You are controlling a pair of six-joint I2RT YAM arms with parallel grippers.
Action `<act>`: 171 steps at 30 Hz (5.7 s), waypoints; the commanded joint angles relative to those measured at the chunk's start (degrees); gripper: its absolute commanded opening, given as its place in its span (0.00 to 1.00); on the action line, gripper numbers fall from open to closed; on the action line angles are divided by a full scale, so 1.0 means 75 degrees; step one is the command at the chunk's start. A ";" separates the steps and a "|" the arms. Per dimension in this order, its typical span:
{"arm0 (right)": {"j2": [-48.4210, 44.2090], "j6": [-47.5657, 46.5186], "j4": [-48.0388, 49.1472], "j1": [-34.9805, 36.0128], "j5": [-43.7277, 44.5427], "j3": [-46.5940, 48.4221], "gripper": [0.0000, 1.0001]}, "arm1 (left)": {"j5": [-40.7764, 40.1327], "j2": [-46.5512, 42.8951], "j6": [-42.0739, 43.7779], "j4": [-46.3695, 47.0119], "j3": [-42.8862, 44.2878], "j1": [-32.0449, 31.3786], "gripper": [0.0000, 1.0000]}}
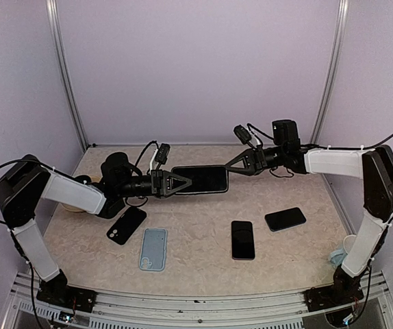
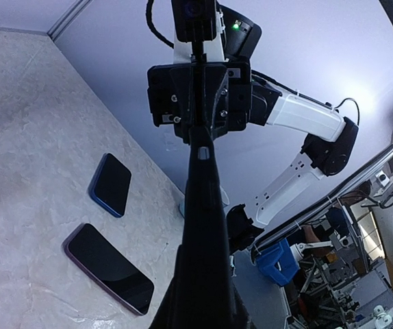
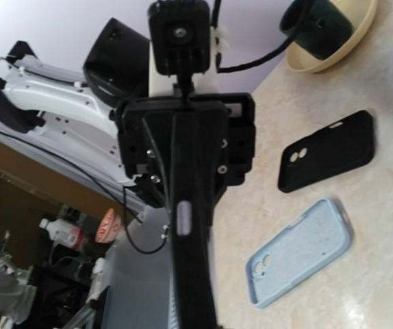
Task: Put the phone into the phone case
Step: Press the top right corner of the phone case, then pass from the left arm to the right, then place the phone with the phone case at the corner of the board.
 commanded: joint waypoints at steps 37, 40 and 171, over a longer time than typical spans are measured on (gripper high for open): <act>-0.0910 -0.4085 -0.2832 0.0638 0.3454 0.0696 0.71 | -0.0316 -0.0211 0.0148 0.0073 0.0220 0.0089 0.00; -0.1241 -0.4863 -0.2780 0.0671 0.3889 0.0511 0.90 | -0.0331 -0.0179 0.0137 -0.0050 0.0274 0.0087 0.00; -0.0231 -0.9115 -0.2749 0.1214 0.9002 0.0899 0.53 | -0.1771 -0.1603 0.0610 -0.2100 -0.0585 0.0519 0.99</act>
